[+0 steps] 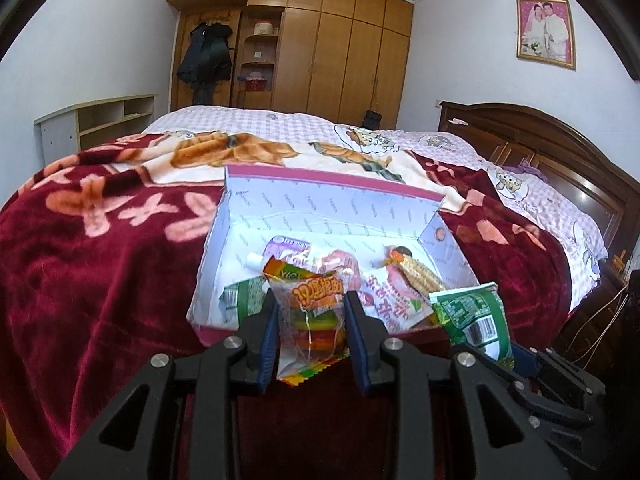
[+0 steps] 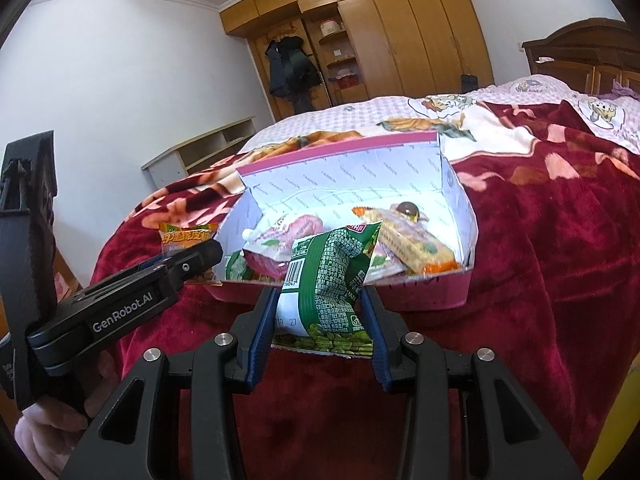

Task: Organize snacks
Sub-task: 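Carry the gummy packet into the box with the left gripper while the right carries the green bag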

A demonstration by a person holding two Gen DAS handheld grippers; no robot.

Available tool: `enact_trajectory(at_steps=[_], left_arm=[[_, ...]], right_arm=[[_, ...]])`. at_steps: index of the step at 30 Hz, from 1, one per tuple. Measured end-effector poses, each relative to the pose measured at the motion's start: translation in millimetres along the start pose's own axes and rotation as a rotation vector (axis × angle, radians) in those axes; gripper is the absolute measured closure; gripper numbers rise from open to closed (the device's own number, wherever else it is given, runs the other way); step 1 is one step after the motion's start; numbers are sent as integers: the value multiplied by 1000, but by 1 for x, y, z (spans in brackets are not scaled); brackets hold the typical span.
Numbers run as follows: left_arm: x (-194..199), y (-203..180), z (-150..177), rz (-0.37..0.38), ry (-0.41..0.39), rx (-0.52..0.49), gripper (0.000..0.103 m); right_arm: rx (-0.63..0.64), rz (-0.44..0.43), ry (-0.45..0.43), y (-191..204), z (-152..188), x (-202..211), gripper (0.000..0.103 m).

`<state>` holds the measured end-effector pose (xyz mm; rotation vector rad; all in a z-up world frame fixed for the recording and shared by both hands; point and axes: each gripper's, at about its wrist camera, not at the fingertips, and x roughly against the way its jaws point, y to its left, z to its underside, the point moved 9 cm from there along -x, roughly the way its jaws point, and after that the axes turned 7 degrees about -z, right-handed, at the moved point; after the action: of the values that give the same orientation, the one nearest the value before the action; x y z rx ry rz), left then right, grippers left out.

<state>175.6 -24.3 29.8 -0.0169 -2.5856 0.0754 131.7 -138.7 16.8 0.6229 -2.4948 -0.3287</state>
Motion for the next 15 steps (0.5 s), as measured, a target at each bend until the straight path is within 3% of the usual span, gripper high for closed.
enact_trajectory(at_steps=[15], left_arm=[[-22, -12, -27, -5, -15, -36, 71]], right_arm=[[19, -11, -9, -1, -22, -12, 60]])
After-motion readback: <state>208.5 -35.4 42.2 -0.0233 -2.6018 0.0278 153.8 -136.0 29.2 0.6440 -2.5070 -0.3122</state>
